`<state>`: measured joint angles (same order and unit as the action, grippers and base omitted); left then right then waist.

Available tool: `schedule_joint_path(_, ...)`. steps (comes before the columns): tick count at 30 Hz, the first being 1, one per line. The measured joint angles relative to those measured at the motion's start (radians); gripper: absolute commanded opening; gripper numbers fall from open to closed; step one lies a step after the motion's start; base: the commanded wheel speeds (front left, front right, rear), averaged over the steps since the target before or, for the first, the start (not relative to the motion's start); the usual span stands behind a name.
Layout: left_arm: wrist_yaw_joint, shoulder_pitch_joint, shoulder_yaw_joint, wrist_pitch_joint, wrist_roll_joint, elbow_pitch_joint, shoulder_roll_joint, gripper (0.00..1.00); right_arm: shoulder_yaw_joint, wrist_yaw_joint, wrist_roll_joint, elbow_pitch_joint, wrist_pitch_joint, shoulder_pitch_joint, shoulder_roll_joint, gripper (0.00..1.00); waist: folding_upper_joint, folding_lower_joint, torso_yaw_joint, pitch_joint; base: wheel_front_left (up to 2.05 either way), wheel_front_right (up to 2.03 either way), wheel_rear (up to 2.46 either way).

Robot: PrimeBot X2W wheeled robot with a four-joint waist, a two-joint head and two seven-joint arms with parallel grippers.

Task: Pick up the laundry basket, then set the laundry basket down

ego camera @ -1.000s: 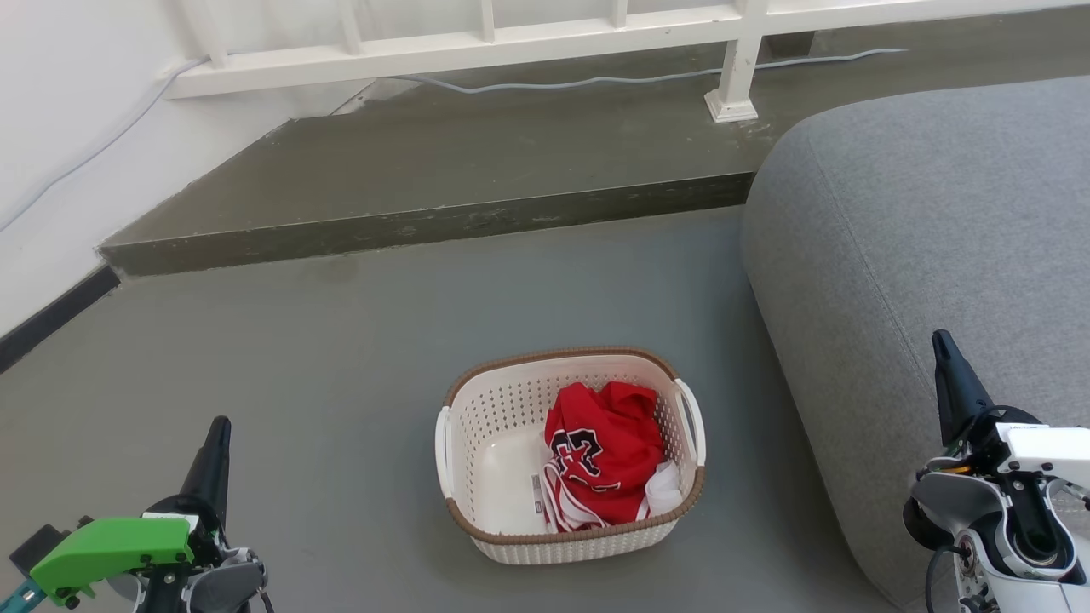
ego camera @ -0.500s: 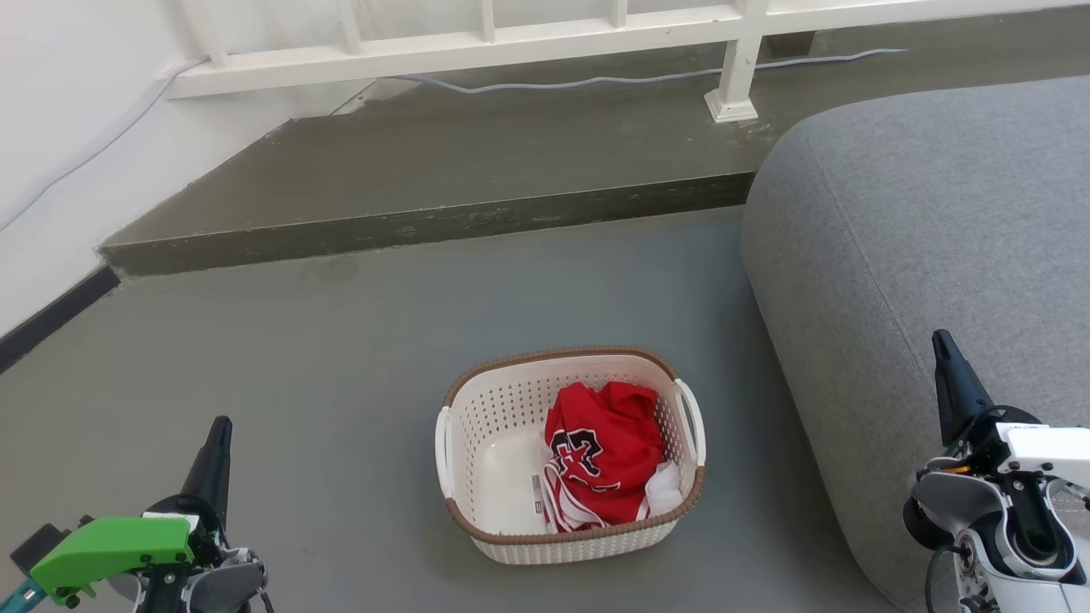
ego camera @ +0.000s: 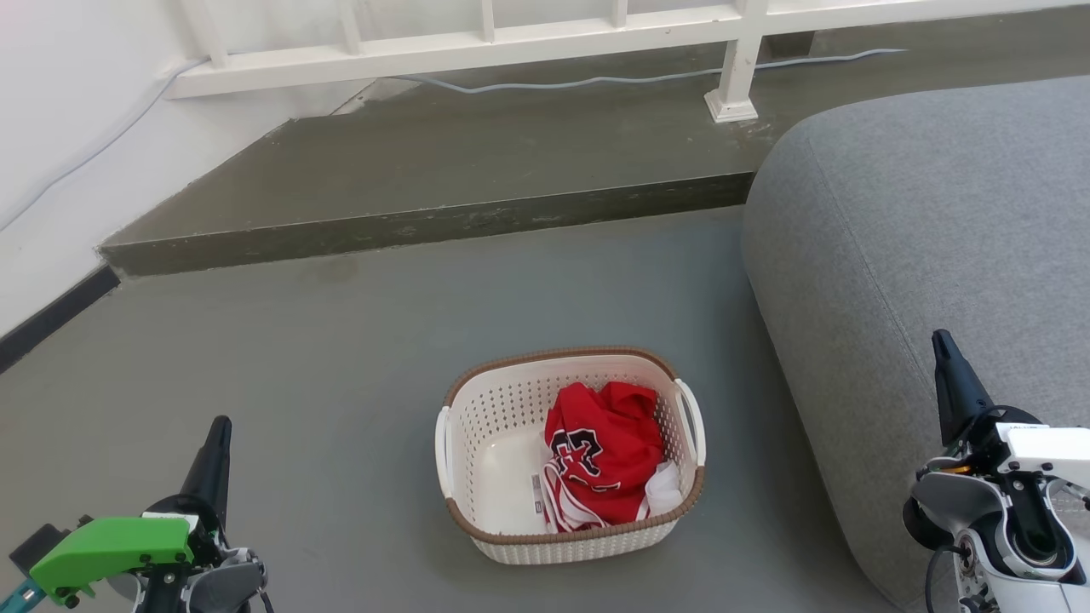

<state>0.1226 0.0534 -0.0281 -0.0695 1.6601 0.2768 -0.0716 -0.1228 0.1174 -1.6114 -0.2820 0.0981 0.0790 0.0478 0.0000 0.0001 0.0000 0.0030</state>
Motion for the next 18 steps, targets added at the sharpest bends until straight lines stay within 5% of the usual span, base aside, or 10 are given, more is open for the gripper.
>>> schedule_joint_path(18, 0.0, 0.0, -0.002, 0.0, 0.0, -0.001, 0.0, 0.0, 0.0, 0.0, 0.0, 0.0, 0.001, 0.0, -0.001, 0.0, 0.0, 0.0, 0.0, 0.0, 0.0, 0.0, 0.0)
